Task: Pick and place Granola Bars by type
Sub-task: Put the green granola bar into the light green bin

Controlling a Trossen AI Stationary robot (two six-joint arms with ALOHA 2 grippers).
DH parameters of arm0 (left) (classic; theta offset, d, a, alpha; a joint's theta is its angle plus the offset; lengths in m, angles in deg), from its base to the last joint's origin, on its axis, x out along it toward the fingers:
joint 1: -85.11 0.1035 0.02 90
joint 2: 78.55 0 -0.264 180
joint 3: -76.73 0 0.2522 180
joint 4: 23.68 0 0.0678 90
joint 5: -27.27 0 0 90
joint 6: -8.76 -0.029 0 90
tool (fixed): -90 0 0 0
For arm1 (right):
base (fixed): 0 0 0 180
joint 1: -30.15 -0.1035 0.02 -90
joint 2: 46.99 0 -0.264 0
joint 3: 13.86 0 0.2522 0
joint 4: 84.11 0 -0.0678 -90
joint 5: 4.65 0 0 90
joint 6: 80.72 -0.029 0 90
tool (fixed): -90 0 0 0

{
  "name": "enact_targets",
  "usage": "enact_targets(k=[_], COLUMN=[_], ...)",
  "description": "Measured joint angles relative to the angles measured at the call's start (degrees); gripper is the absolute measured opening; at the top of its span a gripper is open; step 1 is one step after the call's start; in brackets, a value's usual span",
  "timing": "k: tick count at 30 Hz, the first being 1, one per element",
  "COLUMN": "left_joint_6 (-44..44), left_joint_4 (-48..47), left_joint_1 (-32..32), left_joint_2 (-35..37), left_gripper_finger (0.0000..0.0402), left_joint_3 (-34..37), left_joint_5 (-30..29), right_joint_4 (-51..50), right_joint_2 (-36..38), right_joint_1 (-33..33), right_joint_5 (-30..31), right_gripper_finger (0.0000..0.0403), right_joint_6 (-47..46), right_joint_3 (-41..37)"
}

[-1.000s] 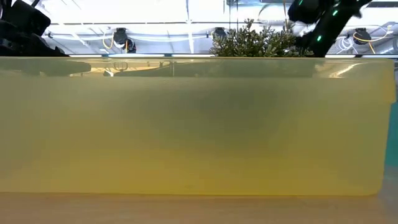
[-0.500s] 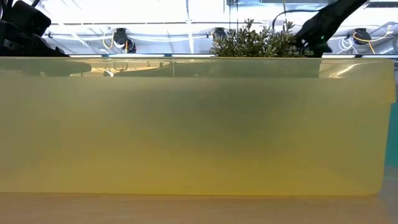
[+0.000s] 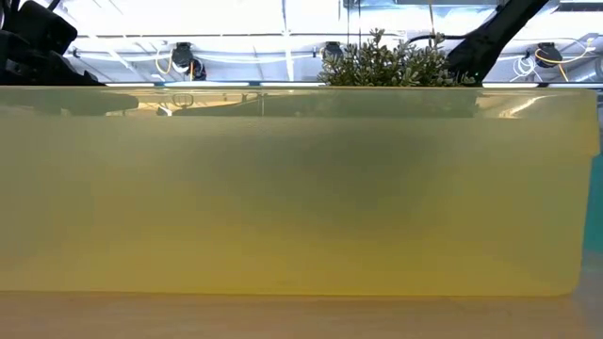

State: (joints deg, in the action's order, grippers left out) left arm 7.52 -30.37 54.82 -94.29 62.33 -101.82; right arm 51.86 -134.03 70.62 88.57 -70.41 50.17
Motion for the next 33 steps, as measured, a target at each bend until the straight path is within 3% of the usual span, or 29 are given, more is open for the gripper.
enact_targets(k=[9, 17, 26, 33], left_joint_6=[0.0, 0.2, 0.2, 0.2], left_joint_4=[0.0, 0.0, 0.0, 0.0], left_joint_1=[0.0, 0.0, 0.0, 0.0], left_joint_2=[0.0, 0.0, 0.0, 0.0], left_gripper_finger=[0.0145, 0.0145, 0.0145, 0.0145], left_joint_3=[0.0, 0.0, 0.0, 0.0], left_joint_5=[0.0, 0.0, 0.0, 0.0], right_joint_4=[0.3, -0.2, 0.2, 0.4], right_joint_2=[0.0, 0.0, 0.0, 0.2], right_joint_1=[0.2, 0.3, 1.0, 1.1], right_joint_5=[7.1, 4.3, 2.7, 2.8], right_gripper_finger=[0.0154, 0.0127, 0.0008, 0.0001], right_joint_6=[0.0, -1.3, -1.0, 1.0], right_joint_3=[0.0, 0.0, -1.6, -3.0])
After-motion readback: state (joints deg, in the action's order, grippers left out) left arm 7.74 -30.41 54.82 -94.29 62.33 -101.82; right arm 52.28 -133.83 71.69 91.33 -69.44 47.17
